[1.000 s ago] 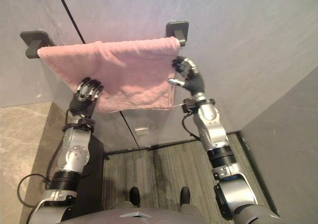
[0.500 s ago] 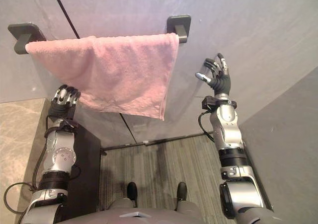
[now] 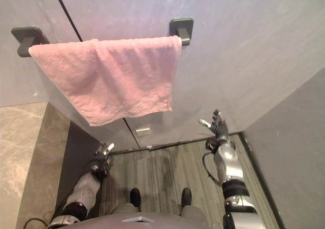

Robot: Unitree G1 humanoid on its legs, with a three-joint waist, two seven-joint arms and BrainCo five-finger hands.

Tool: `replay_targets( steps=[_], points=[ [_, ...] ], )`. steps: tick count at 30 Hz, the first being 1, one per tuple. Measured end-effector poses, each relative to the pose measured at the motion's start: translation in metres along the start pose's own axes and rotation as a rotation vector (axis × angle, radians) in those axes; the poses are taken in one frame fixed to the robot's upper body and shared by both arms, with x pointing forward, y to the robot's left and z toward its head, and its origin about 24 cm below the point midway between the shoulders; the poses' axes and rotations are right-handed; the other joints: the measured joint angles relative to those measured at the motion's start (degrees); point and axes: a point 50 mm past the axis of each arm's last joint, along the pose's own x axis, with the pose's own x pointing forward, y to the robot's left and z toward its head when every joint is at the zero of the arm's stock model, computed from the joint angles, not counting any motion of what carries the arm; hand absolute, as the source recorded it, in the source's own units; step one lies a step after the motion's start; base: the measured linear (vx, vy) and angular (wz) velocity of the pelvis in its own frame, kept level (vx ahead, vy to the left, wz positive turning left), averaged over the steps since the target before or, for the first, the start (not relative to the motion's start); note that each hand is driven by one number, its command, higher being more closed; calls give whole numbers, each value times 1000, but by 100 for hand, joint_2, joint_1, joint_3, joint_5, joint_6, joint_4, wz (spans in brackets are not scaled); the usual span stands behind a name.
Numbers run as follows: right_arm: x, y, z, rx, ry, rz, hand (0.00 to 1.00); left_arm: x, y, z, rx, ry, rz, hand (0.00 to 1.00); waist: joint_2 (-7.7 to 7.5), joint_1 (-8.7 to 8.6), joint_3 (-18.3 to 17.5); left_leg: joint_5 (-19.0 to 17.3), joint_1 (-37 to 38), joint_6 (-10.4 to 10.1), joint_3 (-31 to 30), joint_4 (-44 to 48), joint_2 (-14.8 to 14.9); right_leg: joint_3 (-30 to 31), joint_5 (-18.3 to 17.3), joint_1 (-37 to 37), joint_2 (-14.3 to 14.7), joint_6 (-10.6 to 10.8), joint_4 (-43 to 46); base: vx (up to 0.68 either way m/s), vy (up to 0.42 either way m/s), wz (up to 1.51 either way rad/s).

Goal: Organize washtable

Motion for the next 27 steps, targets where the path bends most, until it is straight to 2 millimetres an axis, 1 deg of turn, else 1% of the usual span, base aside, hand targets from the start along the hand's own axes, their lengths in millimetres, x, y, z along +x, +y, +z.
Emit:
replay_targets(
  steps=[1, 2, 3, 4, 5, 6, 7, 8, 9, 10, 11, 14, 16, 18, 19, 22, 24, 25, 26, 27],
  points=[
    [-7, -5, -23, -6, 86, -16, 0, -3, 3, -16, 59, 66, 14, 0, 29, 0, 19, -31, 63, -2, 1, 3, -2, -1, -27, 65, -3, 9, 2, 50, 3, -1],
    [-12, -8, -35, -12, 130, -25, 0, -6, 5, -24, 85, 97, 21, 0, 38, -7, 19, -49, 94, -5, 6, 3, -2, 0, -45, 91, -3, 10, 2, 77, 2, -1],
    [-26, -13, -64, -35, 241, -43, 0, -12, 10, -42, 156, 169, 39, 0, 62, -22, 28, -81, 168, -13, 11, 7, 0, 0, -82, 161, -1, 19, 6, 72, 1, -2],
    [-31, -16, -74, -46, 284, -48, 0, -14, 12, -48, 178, 196, 47, 0, 68, -22, 30, -91, 184, -13, 15, 15, 0, 0, -90, 176, -1, 20, 9, 107, 0, -3],
    [-43, -22, -95, -59, 379, -63, 0, -19, 15, -60, 208, 246, 64, 0, 81, -23, 37, -110, 220, -16, 23, 38, 0, 2, -88, 209, -1, 15, 29, 83, 2, -3],
    [-49, -26, -104, -52, 422, -80, 0, -23, 18, -66, 219, 272, 74, 0, 85, -25, 38, -111, 245, -5, 26, 50, 0, 3, -88, 231, -1, 14, 31, 102, 4, -3],
    [-62, -33, -122, -36, 501, -121, 0, -27, 23, -76, 242, 322, 100, 0, 90, -53, 34, -109, 304, 4, 32, 52, -1, 3, -87, 282, -2, 13, 31, 80, 4, -1],
    [-71, -38, -133, -12, 556, -155, 0, -31, 27, -83, 231, 353, 127, 0, 90, -81, 35, -127, 341, 2, 33, 53, -1, 2, -99, 328, -2, 19, 31, 87, 6, 0],
    [-82, -45, -145, 4, 620, -194, 0, -34, 30, -86, 208, 361, 163, 0, 92, -106, 34, -139, 363, 4, 37, 54, -3, -2, -103, 360, -4, 23, 32, 57, 5, -1],
    [-87, -49, -150, -2, 650, -206, 0, -34, 31, -86, 219, 366, 173, 0, 93, -121, 35, -141, 371, 4, 44, 55, -4, 2, -103, 364, -5, 23, 32, 36, 6, -2],
    [-99, -56, -158, 7, 696, -242, 0, -34, 32, -86, 242, 373, 183, 0, 98, -146, 34, -144, 394, 5, 51, 55, -5, 3, -103, 376, -6, 23, 32, 11, 4, -5],
    [-121, -73, -171, 39, 765, -343, 0, -35, 33, -89, 272, 391, 199, 0, 145, -176, 6, -174, 516, -2, 89, 55, -3, 22, -123, 475, -3, 4, 32, -13, 3, -6],
    [-138, -85, -178, 75, 803, -435, 0, -37, 33, -92, 265, 402, 211, 0, 209, -176, -56, -235, 555, -23, 178, 54, 0, 91, -140, 471, 3, -10, 31, -29, 5, -16],
    [-146, -88, -182, 82, 819, -459, 0, -40, 35, -95, 235, 407, 233, 0, 249, -192, -74, -248, 584, -31, 221, 53, 3, 161, -173, 460, 11, -6, 31, -35, 1, -17],
    [-148, -89, -183, 103, 820, -476, 0, -42, 37, -97, 215, 414, 246, 0, 272, -230, -90, -254, 598, -28, 234, 53, 3, 169, -187, 465, 11, -25, 32, -31, 0, -11],
    [-149, -90, -183, 145, 812, -500, 0, -45, 39, -101, 178, 425, 268, 0, 312, -327, -89, -281, 638, -18, 255, 53, 29, 175, -245, 421, 26, -84, 186, -18, -1, -3],
    [-147, -88, -182, 149, 807, -494, 0, -46, 40, -102, 155, 424, 278, 0, 328, -323, -83, -282, 625, -33, 289, 65, 83, 177, -350, 317, 55, -108, 408, -12, -15, 2],
    [-143, -84, -182, 151, 802, -481, 0, -47, 41, -102, 129, 420, 287, 0, 303, -317, -61, -388, 458, -93, 259, 323, 129, 168, -456, 214, 69, -136, 615, -42, -62, 11],
    [-137, -80, -180, 159, 790, -468, 0, -47, 41, -101, 93, 412, 297, 0, 338, -310, 22, -596, 175, -157, 189, 778, 224, 138, -595, 87, 88, -173, 875, -45, -67, 14],
    [-133, -78, -178, 161, 782, -461, 0, -46, 41, -100, 81, 402, 299, 0, 314, -303, 64, -707, 59, -170, 147, 1002, 281, 120, -673, 45, 103, -187, 1021, -43, -72, 16]
  ],
)
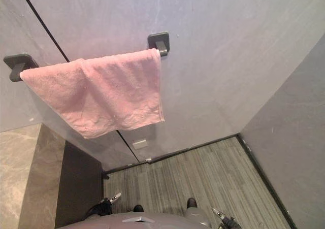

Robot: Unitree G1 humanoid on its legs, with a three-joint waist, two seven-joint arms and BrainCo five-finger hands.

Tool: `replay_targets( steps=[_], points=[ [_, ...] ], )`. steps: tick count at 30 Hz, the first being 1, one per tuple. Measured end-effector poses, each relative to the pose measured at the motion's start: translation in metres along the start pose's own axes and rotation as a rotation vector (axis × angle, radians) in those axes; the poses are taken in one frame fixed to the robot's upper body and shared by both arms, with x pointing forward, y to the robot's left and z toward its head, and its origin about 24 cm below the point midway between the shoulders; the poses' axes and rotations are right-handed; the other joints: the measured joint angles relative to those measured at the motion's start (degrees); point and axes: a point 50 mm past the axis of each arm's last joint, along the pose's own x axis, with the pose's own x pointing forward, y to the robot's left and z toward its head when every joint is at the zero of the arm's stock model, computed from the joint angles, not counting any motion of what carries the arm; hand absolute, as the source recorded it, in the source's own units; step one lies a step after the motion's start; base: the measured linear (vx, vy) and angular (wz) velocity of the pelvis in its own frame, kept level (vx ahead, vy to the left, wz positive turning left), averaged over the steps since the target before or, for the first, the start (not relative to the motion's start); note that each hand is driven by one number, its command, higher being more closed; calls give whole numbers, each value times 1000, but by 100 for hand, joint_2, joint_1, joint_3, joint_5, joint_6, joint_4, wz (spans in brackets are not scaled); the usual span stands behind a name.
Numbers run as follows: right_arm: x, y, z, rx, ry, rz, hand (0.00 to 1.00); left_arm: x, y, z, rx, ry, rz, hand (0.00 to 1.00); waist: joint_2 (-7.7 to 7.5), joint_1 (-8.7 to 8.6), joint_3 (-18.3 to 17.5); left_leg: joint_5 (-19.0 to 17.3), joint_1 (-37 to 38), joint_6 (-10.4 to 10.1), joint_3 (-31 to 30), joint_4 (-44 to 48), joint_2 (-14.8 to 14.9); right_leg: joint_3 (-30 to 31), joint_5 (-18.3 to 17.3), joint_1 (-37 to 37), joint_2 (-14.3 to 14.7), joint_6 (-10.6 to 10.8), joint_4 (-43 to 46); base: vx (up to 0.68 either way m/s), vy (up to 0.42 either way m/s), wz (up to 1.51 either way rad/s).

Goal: Organize washtable

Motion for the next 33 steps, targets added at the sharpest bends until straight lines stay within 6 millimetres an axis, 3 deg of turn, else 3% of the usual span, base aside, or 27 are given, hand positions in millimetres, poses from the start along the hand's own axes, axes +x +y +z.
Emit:
replay_targets(
  steps=[1, 2, 4, 5, 6, 7, 8, 10, 11, 12, 13, 14, 15, 16, 19, 22, 23, 25, 26, 28, 29, 31, 32, 33],
  points=[
    [0, 3, 4, -3, -10, 7, 0, 0, 0, 1, -21, -8, 1, 0, 4, 5, 71, -100, -86, -34, -62, 237, 50, -40, -95, -25, 15, -4, 153, -51, -78, 40],
    [1, 8, 10, -34, -34, 22, 0, 0, 0, 3, -72, -22, 11, 0, 20, 14, 160, -99, -385, -27, -199, 782, 124, -195, -465, -360, -56, -46, 770, -49, -90, 51],
    [1, 13, 16, -43, -53, 32, 0, -1, -3, 3, -113, -26, 10, 0, 60, 30, 185, 15, -818, -165, -206, 1207, 119, -356, -640, -634, -131, -71, 1313, -118, -89, 85],
    [1, 21, 24, -31, -80, 47, 0, 0, 2, 9, -157, -49, 27, 0, -70, 20, 338, 303, -981, -225, 236, 1237, 97, -838, -885, -800, -433, -301, 1644, -143, -90, 101],
    [1, 22, 26, -23, -85, 49, 0, 0, 3, 11, -176, -54, 32, 0, -42, 22, 388, 149, -1021, -99, 408, 1521, 174, -934, -894, -787, -478, -321, 1705, -108, -111, 120],
    [0, 23, 35, -13, -127, 49, 0, 0, 5, 6, -211, -37, 46, 0, -5, 53, 511, -473, -1285, 486, 1142, 3704, 695, -1201, -1002, -723, -514, -420, 1900, -10, -107, 77],
    [0, 21, 39, -9, -145, 40, 0, -3, 11, -11, -242, 16, 77, 0, 140, 96, 466, -597, -1076, 561, 1599, 5051, 1064, -1356, -1064, -637, -498, -448, 1956, -35, -109, 93],
    [-1, 14, 41, 4, -161, 26, 0, -8, 12, -30, -263, 80, 89, 0, 307, 43, 367, -501, -584, 487, 1855, 5620, 1160, -1666, -1131, -549, -531, -475, 1972, -1, -50, 98],
    [0, 8, 41, 39, -156, 6, 0, -10, 9, -42, -252, 129, 89, 0, 487, -8, 239, 21, -247, 304, 1876, 5149, 1143, -2004, -1183, -595, -568, -443, 2108, 53, 78, 174],
    [0, 7, 39, 78, -147, -6, 0, -8, 8, -37, -240, 128, 83, 0, 408, -107, 220, -432, -171, 30, 1918, 4533, 810, -2336, -1294, -720, -812, -347, 2369, 107, 94, 187],
    [0, 10, 33, 91, -123, -5, 0, -6, 11, -32, -226, 114, 88, 0, 263, -134, 229, -492, -119, -10, 1828, 4136, 560, -2340, -1340, -775, -901, -340, 2330, 147, 76, 172],
    [0, 15, 30, 97, -111, 6, 0, -6, 19, -30, -202, 112, 106, 0, 223, -207, 197, -802, 31, -190, 1639, 3537, 247, -2357, -1121, -724, -800, -374, 1947, 270, 36, 134],
    [0, 14, 36, 122, -128, 2, 0, -6, 17, -29, -183, 119, 97, 0, 461, -198, 182, -1166, 331, 11, 1469, 2487, 192, -2738, -893, -643, -582, -534, 1725, 265, 41, 115],
    [0, 15, 40, 132, -136, 3, 0, -4, 15, -22, -148, 102, 82, 0, 483, -195, 167, -1303, 617, 116, 1453, 1735, 39, -2836, -894, -742, -552, -538, 1803, 186, 39, 81],
    [1, 19, 49, 134, -156, 7, 0, 3, -13, 9, 1, 17, -21, 0, 325, -142, 221, -1284, 1055, 104, 1294, 60, -372, -2916, -965, -1288, -856, -651, 2628, -10, 34, 54],
    [0, 25, 51, 75, -166, 31, 0, 3, -29, 27, 59, -50, -73, 0, 52, -166, 349, -1109, 1296, 151, 1360, -184, -683, -2622, -960, -1381, -1124, -641, 2943, -113, 83, -21],
    [1, 27, 43, 43, -139, 37, 0, 3, -31, 33, 64, -82, -80, 0, -29, -221, 386, -1086, 1367, 191, 1374, -180, -776, -2459, -870, -1386, -1201, -495, 3064, -97, 104, -24],
    [1, 26, 37, 28, -119, 37, 0, 3, -31, 34, 65, -90, -79, 0, -42, -245, 403, -1078, 1392, 203, 1368, -158, -783, -2347, -787, -1387, -1204, -360, 3111, -73, 117, 4],
    [0, 17, 22, 21, -81, 17, 0, 3, -28, 33, 77, -90, -71, 0, -74, -260, 414, -1021, 1377, 295, 1191, 68, -768, -1670, -418, -1410, -1094, -22, 3227, -64, 149, 29],
    [-1, 13, 14, 23, -67, 8, 0, 3, -25, 23, 77, -50, -56, 0, -10, -233, 415, -923, 1347, 440, 1037, 139, -686, -942, -236, -1394, -911, 251, 3270, -20, 150, 40],
    [-2, 13, 10, 25, -57, 9, 0, 3, -24, 20, 68, -38, -48, 0, -19, -239, 444, -927, 1312, 448, 958, 212, -685, -684, -281, -1431, -912, 251, 3594, 71, 108, 85],
    [-5, 13, -7, 19, -19, 9, 0, 3, -11, 13, 30, -11, 8, 0, -223, -183, 393, -978, 1094, 535, 519, 550, -696, 88, -395, -1311, -883, 258, 4555, 117, 41, 121],
    [-5, 13, -7, 11, -20, 10, 0, 2, -7, 8, 18, 2, 19, 0, -257, -140, 373, -979, 1023, 535, 457, 613, -708, 223, -375, -1260, -871, 271, 4598, 31, -44, 92],
    [-5, 14, -5, 3, -27, 19, 0, 2, 0, 5, -41, 11, 47, 0, -365, -103, 313, -978, 854, 535, 307, 764, -728, 491, -456, -1133, -766, 426, 4386, -36, -21, 65]
  ],
)
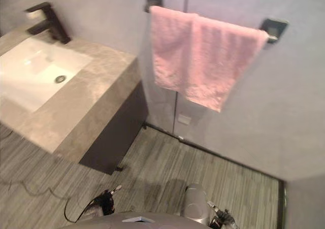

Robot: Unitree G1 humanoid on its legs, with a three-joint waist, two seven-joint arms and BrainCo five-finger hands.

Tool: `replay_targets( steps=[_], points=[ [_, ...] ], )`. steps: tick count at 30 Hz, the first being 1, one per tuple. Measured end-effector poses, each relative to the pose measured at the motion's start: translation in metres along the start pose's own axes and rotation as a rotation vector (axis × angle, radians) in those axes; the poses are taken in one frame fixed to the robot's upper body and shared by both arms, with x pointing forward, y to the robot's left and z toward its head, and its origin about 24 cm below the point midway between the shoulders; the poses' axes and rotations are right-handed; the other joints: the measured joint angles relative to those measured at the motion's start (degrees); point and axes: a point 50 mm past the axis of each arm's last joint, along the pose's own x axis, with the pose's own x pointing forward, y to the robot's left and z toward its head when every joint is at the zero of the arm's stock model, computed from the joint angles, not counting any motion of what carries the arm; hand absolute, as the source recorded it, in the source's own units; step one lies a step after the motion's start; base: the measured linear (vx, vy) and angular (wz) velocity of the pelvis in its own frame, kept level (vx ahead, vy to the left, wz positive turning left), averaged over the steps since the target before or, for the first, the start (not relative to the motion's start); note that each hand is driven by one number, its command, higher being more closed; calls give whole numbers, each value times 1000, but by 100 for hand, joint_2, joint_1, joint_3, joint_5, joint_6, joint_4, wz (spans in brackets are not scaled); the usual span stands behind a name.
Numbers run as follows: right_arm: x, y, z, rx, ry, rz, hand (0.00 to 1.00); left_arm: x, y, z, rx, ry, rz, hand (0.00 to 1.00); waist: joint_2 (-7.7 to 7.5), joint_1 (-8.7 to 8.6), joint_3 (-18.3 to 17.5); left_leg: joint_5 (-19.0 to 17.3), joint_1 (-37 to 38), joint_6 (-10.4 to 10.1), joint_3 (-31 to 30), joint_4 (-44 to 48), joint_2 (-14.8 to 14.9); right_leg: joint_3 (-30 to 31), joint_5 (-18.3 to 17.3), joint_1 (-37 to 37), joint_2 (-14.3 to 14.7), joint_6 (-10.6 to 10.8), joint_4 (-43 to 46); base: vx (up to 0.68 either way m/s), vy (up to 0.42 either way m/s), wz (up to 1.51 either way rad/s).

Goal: Organize washtable

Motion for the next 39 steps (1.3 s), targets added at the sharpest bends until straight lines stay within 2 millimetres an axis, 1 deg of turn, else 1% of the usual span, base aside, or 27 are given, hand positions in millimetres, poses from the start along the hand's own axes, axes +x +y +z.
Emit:
replay_targets(
  steps=[1, 2, 3, 4, 5, 6, 7, 9, 11, 13, 14, 15, 16, 17, 19, 21, 22, 23, 24, 25, 26, 27, 28, 29, 30, 34, 39],
  points=[
    [1, 0, 6, -7, -22, 4, 0, 0, 4, 0, -15, 6, 15, 0, 125, 65, 31, 95, -18, 7, -165, -1, 14, 188, -98, 246, 137, 101, -285, -24, -13, 59],
    [1, -1, 8, -9, -30, -1, 0, 0, 3, -2, -13, 12, 14, 0, 171, 88, 5, 175, -30, -3, -240, -36, 15, 286, -197, 381, 216, 93, -497, 26, 33, 43],
    [2, -2, 12, -24, -40, 1, 0, -1, 2, -8, -17, 24, 12, 0, 161, 123, -60, 277, -110, -27, -293, -45, 10, 432, -439, 654, 285, 36, -1022, 34, -4, 24],
    [2, 5, 19, -54, -57, 20, 0, -2, 4, -10, -15, 29, 18, 0, 223, 183, -169, 284, -278, -28, -344, 34, 11, 457, -678, 845, 285, -16, -1550, 13, -28, 17],
    [3, 8, 23, -66, -67, 29, 0, -2, 5, -11, -13, 32, 21, 0, 194, 200, -217, 284, -428, -28, -375, 95, 16, 440, -764, 868, 282, -67, -1797, -31, -73, 5],
    [4, 19, 33, -101, -96, 60, 0, -2, 7, -11, -7, 32, 24, 0, 265, 241, -294, 283, -790, -29, -420, 285, 91, 329, -813, 902, 308, -130, -2261, -97, -110, -2],
    [4, 34, 44, -139, -126, 102, 0, -1, 10, -8, 18, 25, 29, 0, 265, 275, -257, 281, -1065, -32, -446, 487, 198, 297, -807, 955, 389, -136, -2735, -116, -125, -1],
    [3, 51, 55, -184, -158, 149, 0, 0, 16, -6, 49, 24, 46, 0, 248, 295, -160, 290, -1313, -61, -631, 666, 356, 212, -791, 1124, 528, -161, -3216, -150, -145, 29],
    [3, 52, 63, -212, -179, 151, 0, 0, 16, -7, 62, 33, 44, 0, 361, 291, 15, 373, -1314, -225, -915, 665, 547, -106, -593, 1378, 696, -300, -3438, -157, -123, 61],
    [4, 50, 70, -252, -198, 141, 0, -1, 13, -7, 78, 29, 37, 0, 467, 297, 132, 623, -1518, -536, -985, 599, 665, -423, -540, 1422, 870, -398, -3457, -229, -103, 83],
    [5, 48, 71, -265, -189, 130, 0, -1, 13, -5, 107, 18, 33, 0, 353, 295, 105, 1051, -1567, -574, -1016, 116, 618, -678, -465, 1325, 798, -515, -3527, -234, -95, 107],
    [5, 47, 69, -253, -182, 122, 0, 1, 14, 1, 117, 3, 37, 0, 308, 271, 115, 973, -1582, -376, -672, 302, 718, -933, -377, 1236, 716, -637, -3612, -18, -19, 104],
    [6, 45, 74, -235, -192, 108, 0, 1, 14, 1, 118, 6, 37, 0, 340, 268, 175, 559, -1756, -136, -190, 1339, 930, -1099, -354, 1161, 696, -672, -3535, 367, 92, 103],
    [7, 38, 77, -224, -199, 81, 0, 0, 15, -5, 118, 23, 41, 0, 350, 255, 187, 242, -1739, -68, 133, 2541, 1147, -1305, -297, 1129, 642, -705, -3470, 480, 150, 87],
    [8, 23, 69, -200, -175, 43, 0, -2, 14, -13, 119, 49, 40, 0, 478, 225, 128, 163, -1360, -137, 224, 3306, 1410, -1624, -213, 1166, 609, -700, -3461, 520, 167, 95],
    [8, 15, 60, -176, -149, 24, 0, -2, 13, -17, 132, 59, 33, 0, 602, 182, 54, 450, -900, -161, 244, 3278, 1741, -1980, -178, 1139, 564, -651, -3327, 346, 178, 115],
    [8, 12, 55, -163, -132, 13, 0, -2, 10, -12, 144, 42, 25, 0, 606, 128, 94, 323, -810, -328, 449, 2813, 1548, -2147, -185, 1127, 452, -575, -3248, 15, 169, 110],
    [8, 13, 49, -159, -111, 19, 0, -1, 14, -9, 153, 30, 34, 0, 466, 119, 58, 334, -790, -348, 423, 2490, 1396, -2107, -189, 1097, 422, -582, -3298, 139, 192, 147],
    [7, 17, 33, -155, -56, 29, 0, 0, 26, -3, 178, 17, 62, 0, 111, 62, -123, 272, -426, -413, 213, 1410, 866, -1992, -41, 1043, 387, -785, -3763, 288, 96, 118],
    [7, 16, 30, -147, -47, 24, 0, 0, 25, -2, 183, 20, 61, 0, 197, 4, -145, 77, -426, -411, 242, 1567, 977, -2193, 110, 1074, 382, -795, -3858, 484, 161, 114],
    [8, 13, 34, -132, -53, 13, 0, 0, 19, -5, 186, 27, 44, 0, 396, 32, -161, -10, -282, -626, 269, 1402, 1157, -2338, 279, 1002, 451, -672, -3855, 356, 206, 74],
    [8, 10, 38, -116, -63, 3, 0, 0, 12, -7, 189, 31, 27, 0, 550, 14, -167, -154, -105, -855, 232, 689, 1034, -2459, 352, 875, 471, -591, -3810, 266, 293, 89],
    [8, 12, 39, -97, -64, 9, 0, 0, 6, -6, 215, 25, 7, 0, 563, -81, -165, -173, 6, -848, 233, -107, 845, -2598, 441, 733, 404, -528, -3801, 146, 264, 83],
    [8, 12, 40, -92, -65, 10, 0, 0, 3, -3, 238, 16, -6, 0, 559, -84, -163, -165, 64, -812, 220, -398, 768, -2668, 490, 648, 344, -501, -3781, 19, 266, 69],
    [8, 14, 40, -88, -64, 13, 0, 1, -1, 4, 269, -4, -19, 0, 493, -29, -120, -61, 118, -602, 175, -723, 605, -2675, 548, 542, 221, -512, -3716, -91, 193, 33],
    [7, 12, 33, -98, -48, 5, 0, 1, 5, 4, 353, -12, -17, 0, 343, -51, -136, 21, 181, -471, 137, -789, 333, -2587, 775, 626, -27, -414, -3734, -113, 103, 2],
    [7, 18, 35, -147, -60, 27, 0, 2, 3, 9, 380, -32, -21, 0, 221, -55, -34, 115, 186, -313, 128, -844, 234, -2302, 924, 566, -52, -414, -3720, -78, 28, -4]
  ],
)
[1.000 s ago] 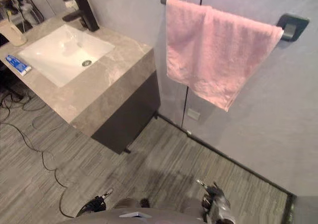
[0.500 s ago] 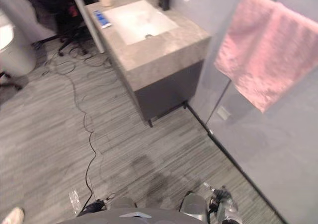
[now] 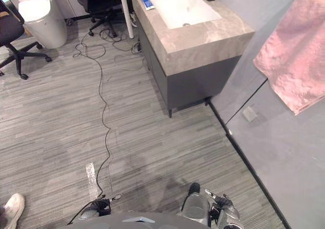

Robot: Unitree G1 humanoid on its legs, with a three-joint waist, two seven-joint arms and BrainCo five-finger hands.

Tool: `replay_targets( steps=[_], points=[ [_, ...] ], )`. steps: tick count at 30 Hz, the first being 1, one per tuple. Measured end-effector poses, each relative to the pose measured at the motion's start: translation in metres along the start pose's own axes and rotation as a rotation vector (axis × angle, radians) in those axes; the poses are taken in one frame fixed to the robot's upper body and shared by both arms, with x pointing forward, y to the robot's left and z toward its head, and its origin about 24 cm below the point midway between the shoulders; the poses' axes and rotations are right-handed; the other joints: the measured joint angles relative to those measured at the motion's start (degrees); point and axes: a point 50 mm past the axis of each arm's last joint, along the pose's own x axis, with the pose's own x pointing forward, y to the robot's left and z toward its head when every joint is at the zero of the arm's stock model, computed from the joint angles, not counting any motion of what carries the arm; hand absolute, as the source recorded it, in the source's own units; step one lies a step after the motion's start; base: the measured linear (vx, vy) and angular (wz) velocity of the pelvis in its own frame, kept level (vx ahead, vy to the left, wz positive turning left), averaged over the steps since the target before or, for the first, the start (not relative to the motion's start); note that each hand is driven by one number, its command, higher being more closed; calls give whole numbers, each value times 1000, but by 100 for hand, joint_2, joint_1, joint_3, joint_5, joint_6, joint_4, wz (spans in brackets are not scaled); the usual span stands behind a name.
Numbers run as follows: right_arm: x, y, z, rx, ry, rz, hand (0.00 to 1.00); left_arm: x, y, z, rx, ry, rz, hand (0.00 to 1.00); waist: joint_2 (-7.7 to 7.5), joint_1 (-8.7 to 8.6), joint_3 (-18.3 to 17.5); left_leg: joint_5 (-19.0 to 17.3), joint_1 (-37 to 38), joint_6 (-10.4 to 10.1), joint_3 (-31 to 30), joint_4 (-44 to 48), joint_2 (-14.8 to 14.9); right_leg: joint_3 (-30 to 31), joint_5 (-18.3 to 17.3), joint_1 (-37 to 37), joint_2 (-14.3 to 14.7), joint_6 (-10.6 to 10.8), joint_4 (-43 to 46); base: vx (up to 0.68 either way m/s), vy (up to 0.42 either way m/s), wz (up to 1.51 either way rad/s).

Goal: Organize washtable

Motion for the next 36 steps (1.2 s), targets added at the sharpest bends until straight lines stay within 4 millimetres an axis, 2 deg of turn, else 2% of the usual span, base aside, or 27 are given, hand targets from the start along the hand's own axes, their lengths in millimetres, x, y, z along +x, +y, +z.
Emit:
replay_targets(
  steps=[4, 5, 6, 7, 9, 10, 11, 13, 16, 20, 25, 28, 29, 30, 32, 33, 34, 36],
  points=[
    [0, 3, 0, -35, -6, 15, 0, 0, 4, 0, 51, -4, 6, 0, -70, 16, 39, -1, -22, 59, -148, 105, 135, 677, 12, -74, 156, 16, 304, -37, 33, 17],
    [0, 4, 1, -47, -11, 20, 0, 0, 5, -1, 51, -2, 8, 0, -27, 12, 66, -2, -50, 61, -236, 114, 229, 827, -63, -99, 218, 30, 448, 92, -54, 42],
    [-1, 4, 2, -51, -17, 24, 0, 0, 5, -1, 52, 0, 8, 0, -37, -8, 69, 5, -55, 45, -409, 129, 309, 1168, -372, -136, 358, 31, 915, 149, -108, 68],
    [-2, -1, -8, -55, 6, 17, 0, 0, 6, 0, 51, -3, 9, 0, -67, 9, 46, 37, -60, -10, -600, 101, 335, 1415, -500, -95, 450, 52, 991, 167, -125, 71],
    [-2, -1, -11, -62, 13, 20, 0, 1, 7, 1, 54, -2, 12, 0, -150, 14, -22, 120, -223, -96, -844, 56, 382, 1562, -653, 17, 516, 95, 695, 104, -159, 60],
    [-2, 1, -10, -75, 11, 25, 0, 1, 12, 2, 59, -2, 23, 0, -202, 25, -65, 204, -395, -141, -932, 32, 382, 1536, -769, 104, 524, 134, 284, 90, -183, 46],
    [-2, 2, -8, -86, 6, 29, 0, 2, 12, 3, 50, -1, 25, 0, -193, 26, -59, 250, -456, -168, -985, 23, 399, 1527, -766, 152, 560, 160, 85, 86, -177, 30],
    [-1, 1, -6, -116, -2, 26, 0, 1, 7, 1, 53, 8, 17, 0, -48, 24, -81, 440, -461, -218, -1039, -160, 553, 1425, -541, 278, 752, 76, -340, 101, -136, 14],
    [-2, 1, -8, -127, 2, 26, 0, 1, 6, -1, 50, 17, 16, 0, -22, 22, -173, 448, -446, -220, -1058, -190, 630, 1389, -358, 458, 861, 47, -712, 111, -60, 0],
    [-2, 0, -11, -138, 9, 27, 0, 1, 5, -1, 51, 23, 13, 0, -86, 19, -300, 445, -451, -215, -1017, -198, 573, 1418, -197, 567, 835, 84, -1013, 98, 18, -6],
    [-3, -1, -17, -143, 25, 24, 0, 2, 4, 1, 55, 20, 10, 0, -130, 10, -345, 442, -455, -208, -1066, -193, 529, 1395, -162, 614, 794, 81, -1096, 19, 9, 2],
    [-4, -7, -21, -141, 34, 7, 0, 2, 2, 2, 50, 14, 6, 0, -49, 7, -326, 445, -465, -206, -1186, -184, 526, 1286, -179, 688, 785, 69, -1123, 12, -10, 18],
    [-4, -9, -22, -127, 39, -2, 0, 2, 0, 2, 44, 13, 4, 0, 8, 9, -286, 448, -478, -203, -1230, -142, 532, 1253, -312, 673, 780, 63, -991, -1, -35, 43],
    [-4, -12, -25, -124, 50, -10, 0, 2, -1, 4, 22, 9, 6, 0, 33, -21, -226, 392, -701, -159, -1343, 266, 529, 1280, -663, 603, 745, -10, -682, -12, -29, 55],
    [-6, -13, -31, -110, 66, -15, 0, 2, -2, 11, -21, -12, 12, 0, -60, -4, -123, 278, -1121, -140, -1398, 1246, 496, 1409, -961, 591, 701, -51, -316, -11, -9, 80],
    [-7, -16, -35, -90, 79, -29, 0, 2, -2, 16, -85, -34, 24, 0, -62, 38, 5, 253, -1459, -150, -1397, 2018, 514, 1361, -1114, 600, 635, -70, -15, -48, 0, 68],
    [-6, -17, -32, -91, 70, -35, 0, 2, -1, 18, -143, -42, 38, 0, -74, 161, 128, 238, -1776, -185, -1395, 2595, 566, 1356, -1241, 595, 569, -88, 178, -71, -4, 36],
    [-4, -17, -23, -92, 49, -39, 0, 2, 1, 13, -201, -25, 50, 0, 61, 191, 167, 25, -1994, -121, -1221, 2800, 733, 1360, -1328, 609, 562, -34, 195, -36, 28, 4]
  ],
)
